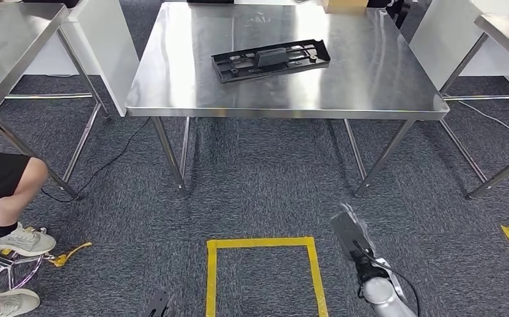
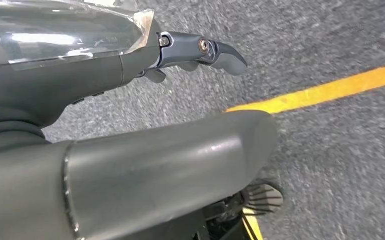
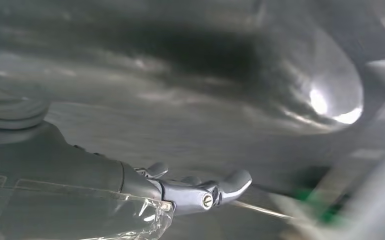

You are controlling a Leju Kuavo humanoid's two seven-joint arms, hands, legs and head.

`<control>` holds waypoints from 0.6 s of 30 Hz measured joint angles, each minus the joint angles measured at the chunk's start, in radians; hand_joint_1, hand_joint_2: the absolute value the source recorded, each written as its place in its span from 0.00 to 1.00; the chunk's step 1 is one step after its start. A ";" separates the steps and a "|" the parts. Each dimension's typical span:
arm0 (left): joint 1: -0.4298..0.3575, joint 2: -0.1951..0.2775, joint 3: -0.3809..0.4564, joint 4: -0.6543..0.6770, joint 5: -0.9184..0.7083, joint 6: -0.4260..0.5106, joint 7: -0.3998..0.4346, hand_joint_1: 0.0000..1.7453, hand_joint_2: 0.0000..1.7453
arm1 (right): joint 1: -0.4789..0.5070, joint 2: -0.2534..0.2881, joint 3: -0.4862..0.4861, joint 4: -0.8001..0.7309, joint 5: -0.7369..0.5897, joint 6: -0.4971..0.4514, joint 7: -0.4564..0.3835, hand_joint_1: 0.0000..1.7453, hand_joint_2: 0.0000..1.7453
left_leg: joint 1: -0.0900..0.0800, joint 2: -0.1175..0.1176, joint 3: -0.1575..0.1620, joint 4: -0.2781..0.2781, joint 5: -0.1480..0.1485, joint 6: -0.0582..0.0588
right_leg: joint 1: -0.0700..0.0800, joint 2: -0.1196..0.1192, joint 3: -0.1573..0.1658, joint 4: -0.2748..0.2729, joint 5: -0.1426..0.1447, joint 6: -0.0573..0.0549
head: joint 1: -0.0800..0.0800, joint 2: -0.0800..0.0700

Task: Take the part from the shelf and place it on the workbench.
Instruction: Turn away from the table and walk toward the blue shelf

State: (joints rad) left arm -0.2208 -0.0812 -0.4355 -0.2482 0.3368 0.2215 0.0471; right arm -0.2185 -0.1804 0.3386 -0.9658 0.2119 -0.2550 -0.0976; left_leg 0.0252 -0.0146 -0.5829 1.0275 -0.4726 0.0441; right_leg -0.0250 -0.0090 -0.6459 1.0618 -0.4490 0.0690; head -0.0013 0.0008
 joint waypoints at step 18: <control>0.032 -0.015 -0.040 0.009 -0.011 -0.009 0.084 0.00 0.00 | 0.051 0.067 -0.173 0.614 -0.050 0.101 0.205 0.00 0.00 | -0.010 0.006 -0.047 -0.019 0.067 -0.022 | 0.016 0.006 0.119 -0.076 -0.039 -0.023 | 0.008 0.000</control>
State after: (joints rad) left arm -0.1884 -0.0961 -0.4751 -0.2396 0.3253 0.2129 0.1311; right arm -0.1678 -0.1139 0.1661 -0.3515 0.1616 -0.1536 0.1074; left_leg 0.0154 -0.0085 -0.6297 1.0081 -0.4057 0.0222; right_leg -0.0090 -0.0026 -0.5267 0.9863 -0.4880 0.0464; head 0.0066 0.0008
